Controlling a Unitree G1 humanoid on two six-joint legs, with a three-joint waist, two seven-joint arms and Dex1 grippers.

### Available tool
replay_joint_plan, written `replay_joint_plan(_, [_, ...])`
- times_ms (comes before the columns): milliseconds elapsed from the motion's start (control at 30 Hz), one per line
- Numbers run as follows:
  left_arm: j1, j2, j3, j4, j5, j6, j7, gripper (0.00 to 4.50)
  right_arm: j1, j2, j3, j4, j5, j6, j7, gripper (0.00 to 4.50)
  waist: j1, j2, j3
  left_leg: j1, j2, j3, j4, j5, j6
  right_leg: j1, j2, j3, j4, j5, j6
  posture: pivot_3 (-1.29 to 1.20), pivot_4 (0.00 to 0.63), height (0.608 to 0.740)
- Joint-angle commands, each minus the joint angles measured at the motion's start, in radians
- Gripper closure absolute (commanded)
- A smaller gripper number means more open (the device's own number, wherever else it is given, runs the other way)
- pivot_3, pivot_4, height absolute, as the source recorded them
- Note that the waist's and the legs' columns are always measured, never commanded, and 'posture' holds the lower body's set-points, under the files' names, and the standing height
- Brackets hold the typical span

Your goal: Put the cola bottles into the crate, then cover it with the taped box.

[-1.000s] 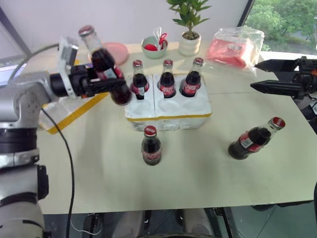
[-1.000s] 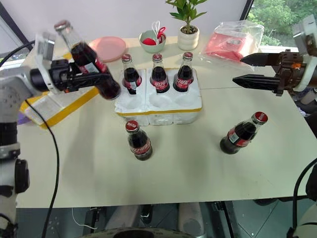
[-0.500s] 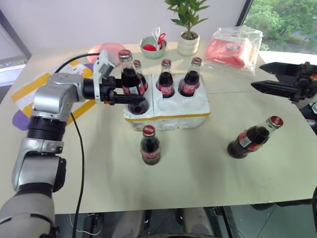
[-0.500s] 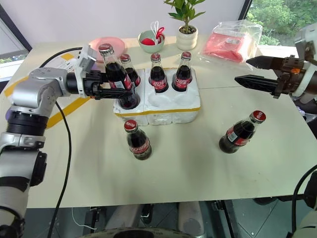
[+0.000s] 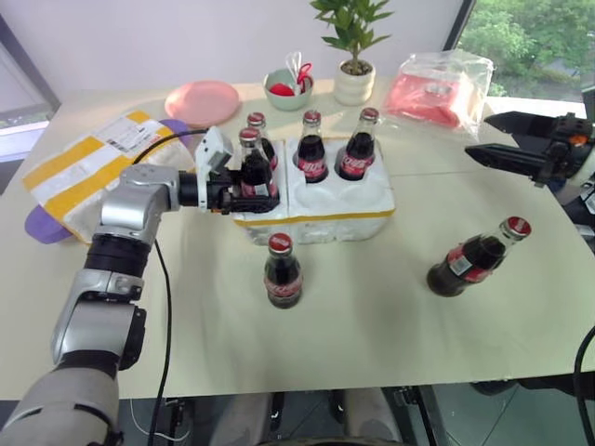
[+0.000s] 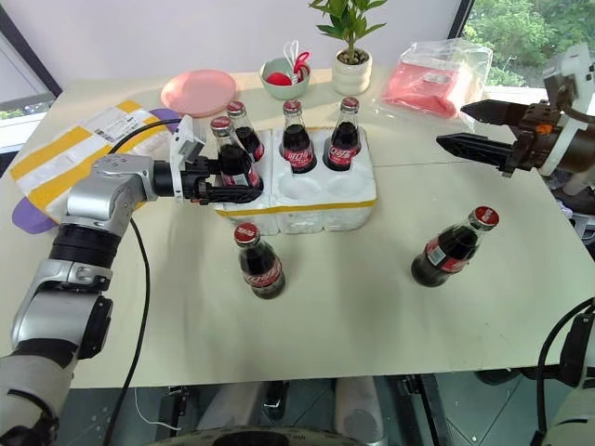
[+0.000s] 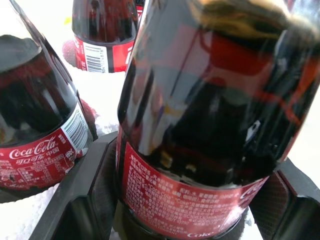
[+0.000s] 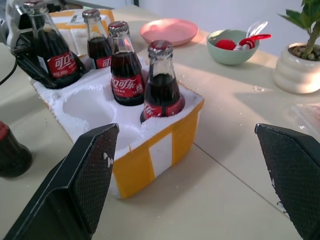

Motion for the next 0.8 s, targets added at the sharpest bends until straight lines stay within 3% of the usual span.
replay_joint_plan(33, [0.037, 0.023, 0.032, -0.053, -0.003, 0.005, 0.015, 0.05, -0.044, -0.009, -0.002, 0.027, -0.018, -0.031, 0.006, 0.0, -0.002, 0.0, 0.0, 0.0, 0.0, 0.0, 0.0, 0.0, 0.0, 0.0, 0.0, 0.0, 0.0, 0.0, 0.0, 0.0, 0.15, 0.74])
replay_joint_plan(267, [0.074, 0.054, 0.102, -0.151, -0.058, 0.066, 0.05, 0.05, -0.088, 0.0, 0.03, 0.108, -0.059, -0.078, 0.024, 0.0, -0.004, 0.0, 0.0, 0.0, 0.0, 0.0, 0.002, 0.0, 0.0, 0.0, 0.0, 0.0, 0.002, 0.0, 0.0, 0.0, 0.15, 0.74])
replay_joint_plan(467, [0.111, 0.202, 0.25, -0.362, -0.242, 0.308, 0.035, 0.05, -0.145, 0.008, 0.061, 0.209, -0.106, -0.127, 0.048, 0.0, -0.006, 0.0, 0.0, 0.0, 0.0, 0.0, 0.002, 0.0, 0.0, -0.001, 0.0, 0.0, 0.002, 0.0, 0.0, 0.0, 0.15, 0.74])
replay_joint_plan(600, [0.259, 0.353, 0.325, -0.567, -0.362, 0.429, -0.039, 0.05, -0.18, 0.013, 0.08, 0.283, -0.141, -0.168, 0.07, 0.0, -0.007, 0.001, 0.0, 0.0, 0.0, 0.0, 0.002, 0.0, 0.0, 0.0, 0.0, 0.0, 0.002, 0.0, 0.0, 0.0, 0.15, 0.74])
replay_joint_plan(800, [0.506, 0.445, 0.368, -0.82, -0.435, 0.439, -0.067, 0.05, -0.204, 0.013, 0.101, 0.341, -0.178, -0.204, 0.125, 0.0, 0.0, 0.001, 0.0, 0.0, 0.0, 0.0, 0.002, -0.001, 0.0, 0.001, 0.0, 0.001, 0.002, 0.0, 0.0, 0.0, 0.15, 0.74])
